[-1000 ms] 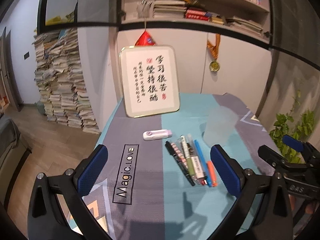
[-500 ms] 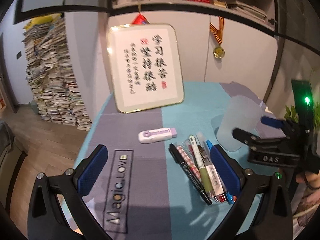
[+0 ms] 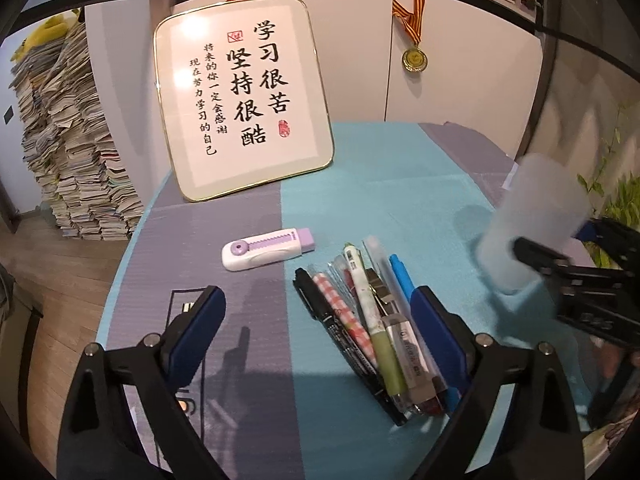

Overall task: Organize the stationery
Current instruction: 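Grasp the green highlighter with the left gripper while the right gripper holds the cup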

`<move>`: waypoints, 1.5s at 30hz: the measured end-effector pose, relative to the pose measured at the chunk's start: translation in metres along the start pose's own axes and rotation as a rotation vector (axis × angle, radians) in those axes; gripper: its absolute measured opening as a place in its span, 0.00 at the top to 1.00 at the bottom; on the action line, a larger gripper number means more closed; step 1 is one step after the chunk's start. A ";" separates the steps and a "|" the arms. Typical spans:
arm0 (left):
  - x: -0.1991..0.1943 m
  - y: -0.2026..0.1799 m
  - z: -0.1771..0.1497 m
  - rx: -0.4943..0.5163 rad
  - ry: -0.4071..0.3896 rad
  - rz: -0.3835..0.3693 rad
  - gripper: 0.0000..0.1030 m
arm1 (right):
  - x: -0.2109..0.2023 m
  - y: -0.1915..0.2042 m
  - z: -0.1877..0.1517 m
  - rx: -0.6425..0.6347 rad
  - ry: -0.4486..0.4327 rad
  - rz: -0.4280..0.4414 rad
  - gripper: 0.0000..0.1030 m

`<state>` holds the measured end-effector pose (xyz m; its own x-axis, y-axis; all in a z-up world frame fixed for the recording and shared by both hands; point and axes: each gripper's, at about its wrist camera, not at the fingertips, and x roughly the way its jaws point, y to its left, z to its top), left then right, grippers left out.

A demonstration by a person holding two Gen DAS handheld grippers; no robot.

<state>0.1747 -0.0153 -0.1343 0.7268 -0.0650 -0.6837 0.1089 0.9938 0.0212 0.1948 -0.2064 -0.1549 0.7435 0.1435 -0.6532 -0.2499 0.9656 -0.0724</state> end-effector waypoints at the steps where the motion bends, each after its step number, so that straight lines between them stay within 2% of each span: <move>1: 0.001 -0.001 0.000 -0.001 0.001 0.003 0.12 | -0.005 -0.006 -0.004 -0.003 -0.002 -0.012 0.32; 4: 0.007 -0.006 0.005 0.002 0.005 0.000 0.22 | -0.011 -0.017 -0.015 -0.017 -0.004 -0.022 0.32; 13: 0.017 -0.016 0.012 0.009 0.035 0.051 0.22 | -0.003 -0.019 -0.020 -0.014 -0.043 0.135 0.32; 19: 0.015 -0.022 0.015 0.026 0.029 0.057 0.22 | 0.000 -0.032 -0.027 0.030 -0.002 0.186 0.30; 23: 0.017 -0.024 0.016 0.036 0.020 0.044 0.22 | 0.012 -0.030 -0.030 0.032 0.058 0.177 0.33; 25: 0.019 -0.025 0.016 0.043 0.020 0.034 0.22 | 0.012 -0.028 -0.031 0.022 0.059 0.170 0.33; 27: 0.025 -0.027 0.016 0.051 0.029 0.016 0.27 | 0.011 -0.027 -0.033 0.011 0.059 0.170 0.33; 29: 0.032 -0.027 0.017 0.055 0.053 0.003 0.38 | 0.010 -0.025 -0.034 0.003 0.059 0.172 0.33; 34: 0.052 -0.024 0.022 0.021 0.100 -0.013 0.49 | 0.010 -0.025 -0.033 0.004 0.061 0.173 0.33; 36: 0.059 -0.020 0.026 -0.009 0.121 -0.020 0.59 | 0.009 -0.025 -0.033 0.001 0.063 0.170 0.33; 38: 0.067 -0.016 0.028 -0.035 0.146 -0.019 0.79 | 0.009 -0.025 -0.034 0.002 0.064 0.170 0.33; 39: 0.072 -0.014 0.028 -0.049 0.162 -0.027 0.83 | 0.010 -0.026 -0.033 0.002 0.065 0.171 0.33; 40: 0.075 -0.013 0.028 -0.063 0.175 -0.044 0.84 | 0.010 -0.026 -0.033 0.002 0.065 0.171 0.33; 45: 0.074 -0.017 0.031 -0.056 0.176 -0.035 0.84 | 0.011 -0.026 -0.033 0.002 0.073 0.171 0.33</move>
<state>0.2473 -0.0402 -0.1627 0.5932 -0.0883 -0.8002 0.0907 0.9950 -0.0426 0.1892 -0.2371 -0.1848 0.6430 0.2898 -0.7089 -0.3677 0.9288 0.0462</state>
